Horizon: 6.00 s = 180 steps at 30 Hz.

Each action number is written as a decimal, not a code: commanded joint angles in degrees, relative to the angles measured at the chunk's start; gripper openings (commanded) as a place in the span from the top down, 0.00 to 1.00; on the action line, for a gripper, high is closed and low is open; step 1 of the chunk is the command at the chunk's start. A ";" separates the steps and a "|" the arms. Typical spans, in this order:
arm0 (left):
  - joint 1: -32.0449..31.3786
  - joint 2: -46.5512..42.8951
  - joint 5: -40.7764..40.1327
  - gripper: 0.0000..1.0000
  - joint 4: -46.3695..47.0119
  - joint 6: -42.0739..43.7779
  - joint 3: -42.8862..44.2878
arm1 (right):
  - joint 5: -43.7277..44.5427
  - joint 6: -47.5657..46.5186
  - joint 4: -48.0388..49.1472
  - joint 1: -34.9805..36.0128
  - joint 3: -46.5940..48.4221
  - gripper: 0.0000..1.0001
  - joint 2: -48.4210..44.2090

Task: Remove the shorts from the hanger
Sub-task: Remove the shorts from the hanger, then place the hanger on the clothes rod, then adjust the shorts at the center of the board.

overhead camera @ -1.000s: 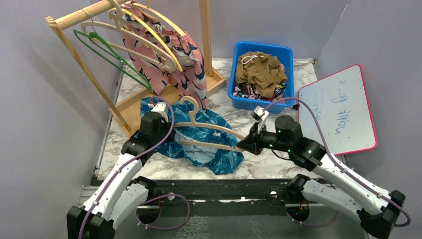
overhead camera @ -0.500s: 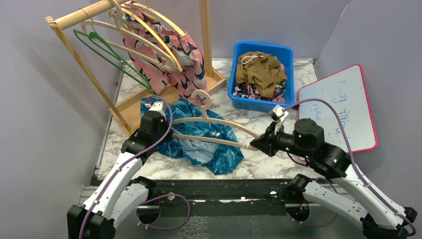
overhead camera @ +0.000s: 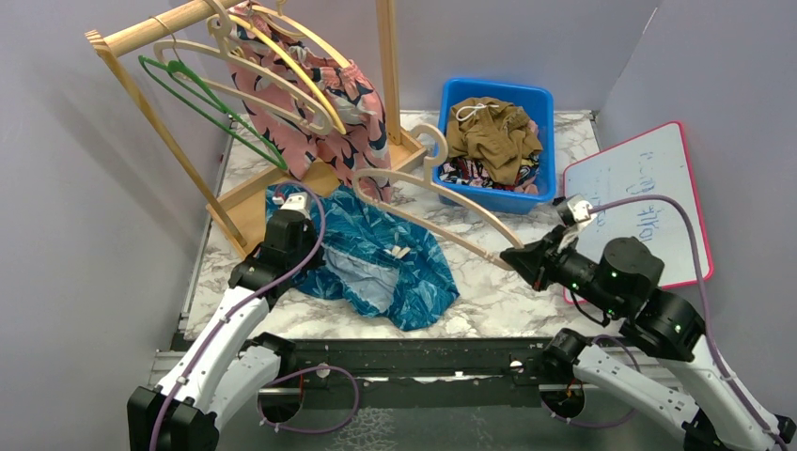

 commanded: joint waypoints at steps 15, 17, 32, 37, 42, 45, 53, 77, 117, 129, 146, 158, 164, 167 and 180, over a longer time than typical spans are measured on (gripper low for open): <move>0.36 -0.01 8.78 1.00 4.06 1.54 0.83 | -5.19 -8.15 28.83 0.12 -3.17 0.99 6.94; 0.40 -0.11 8.95 1.00 4.06 1.54 0.78 | -7.29 -9.64 31.78 0.15 -2.98 0.99 9.33; 0.40 -0.01 12.12 1.00 5.21 2.07 0.35 | -2.74 -18.27 43.24 0.08 5.24 0.99 28.34; 0.35 0.40 12.32 1.00 5.35 2.07 0.38 | -0.99 -18.64 47.06 0.05 7.45 0.99 31.71; 0.35 0.37 12.28 1.00 5.37 2.07 0.53 | -4.76 -18.25 49.25 0.10 12.95 0.99 36.65; 0.38 -0.61 11.71 1.00 5.36 2.15 0.40 | -5.31 -18.03 50.12 0.14 16.92 0.99 39.63; 0.35 -0.80 11.70 1.00 5.27 2.38 0.63 | -3.96 -16.70 48.69 0.16 29.74 0.99 50.29; 0.42 -1.20 11.96 1.00 5.80 2.77 0.31 | -0.48 -18.05 25.78 2.80 67.38 0.99 77.40; 0.35 -1.24 14.14 1.00 6.57 2.86 0.04 | -17.21 -6.17 48.86 2.97 -6.29 0.21 34.14; 0.41 -1.95 10.86 1.00 5.49 2.55 0.22 | -9.80 -8.23 58.88 20.02 -13.77 0.21 52.74; 0.40 -3.11 8.91 1.00 4.98 2.45 0.31 | 18.52 -12.86 70.66 30.01 -5.95 0.35 75.74; 0.35 -4.94 8.74 0.62 4.97 2.59 0.40 | 19.26 -3.79 58.69 28.36 -4.31 0.99 66.22; 0.40 -8.56 7.33 0.33 4.60 2.68 0.48 | 5.77 1.43 54.30 21.94 -3.06 0.96 62.02; 0.40 -10.33 6.08 0.27 4.23 2.60 0.65 | 1.39 2.39 49.77 18.08 -0.29 0.93 63.37; 0.40 -10.47 5.31 0.24 3.86 2.24 0.58 | 7.15 -8.04 42.35 14.89 10.48 0.24 73.51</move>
